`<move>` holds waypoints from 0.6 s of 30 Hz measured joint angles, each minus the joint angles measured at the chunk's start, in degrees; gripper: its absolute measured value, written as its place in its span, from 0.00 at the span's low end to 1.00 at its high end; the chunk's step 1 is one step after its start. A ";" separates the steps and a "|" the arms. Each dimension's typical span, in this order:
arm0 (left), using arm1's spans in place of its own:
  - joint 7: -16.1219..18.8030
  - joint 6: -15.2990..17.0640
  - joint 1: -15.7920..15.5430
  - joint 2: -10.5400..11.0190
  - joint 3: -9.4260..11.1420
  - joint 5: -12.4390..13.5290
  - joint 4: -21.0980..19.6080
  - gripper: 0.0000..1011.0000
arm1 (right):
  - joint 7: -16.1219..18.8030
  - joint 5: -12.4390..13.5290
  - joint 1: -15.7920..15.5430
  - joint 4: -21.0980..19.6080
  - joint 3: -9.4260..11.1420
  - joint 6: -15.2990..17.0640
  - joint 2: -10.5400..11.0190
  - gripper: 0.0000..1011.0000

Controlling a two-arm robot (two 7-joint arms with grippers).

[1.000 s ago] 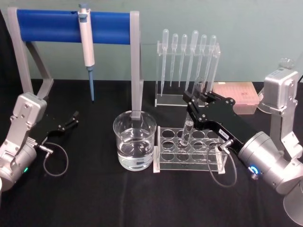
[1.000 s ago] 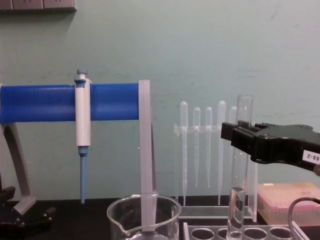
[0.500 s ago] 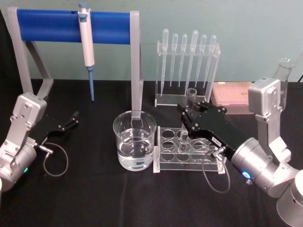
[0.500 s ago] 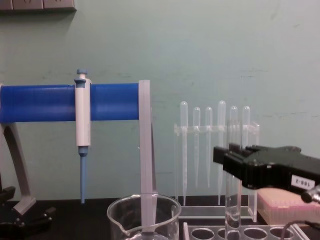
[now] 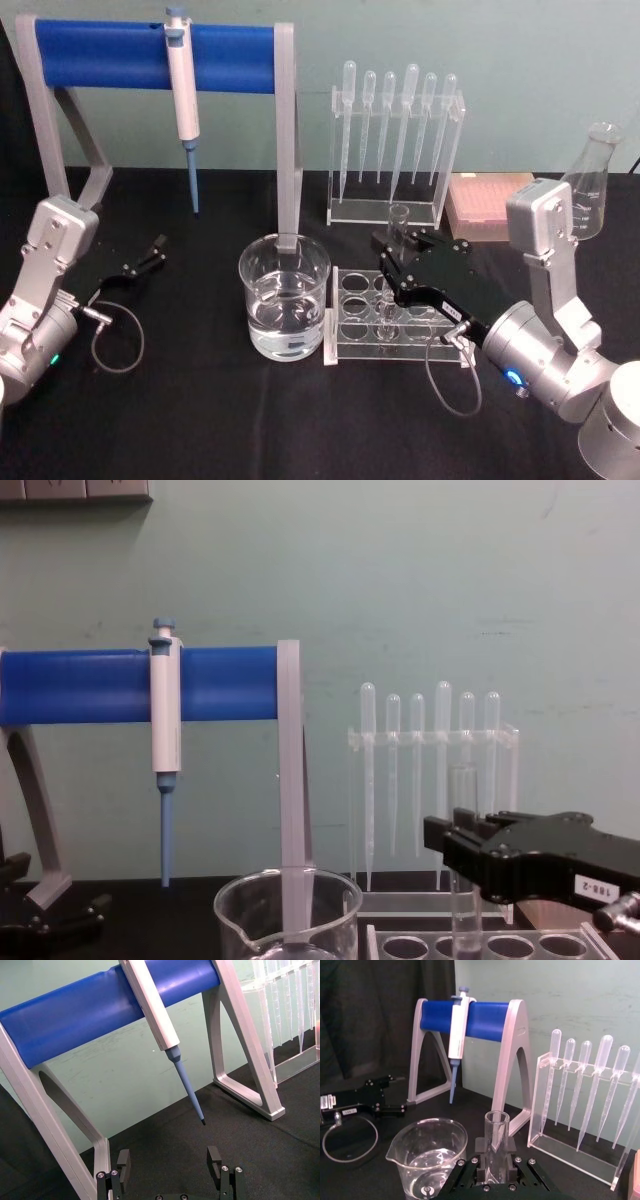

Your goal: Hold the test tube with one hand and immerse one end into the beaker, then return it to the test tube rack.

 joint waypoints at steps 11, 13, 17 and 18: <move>0.00 0.00 0.00 0.00 0.00 0.00 0.00 0.99 | 0.04 -1.88 0.90 0.28 -0.81 2.63 0.39 0.26; 0.00 0.00 0.00 0.00 0.00 0.00 0.00 0.99 | -0.05 -2.05 0.80 -0.01 -0.79 3.07 0.39 0.34; 0.00 -0.01 0.00 0.00 0.00 0.00 0.00 0.99 | -0.71 -2.04 -0.87 -1.66 -0.10 3.60 0.58 0.48; 0.00 0.00 0.00 0.00 0.00 0.00 0.00 0.99 | -1.23 -1.90 -2.29 -2.70 0.40 3.66 0.68 0.50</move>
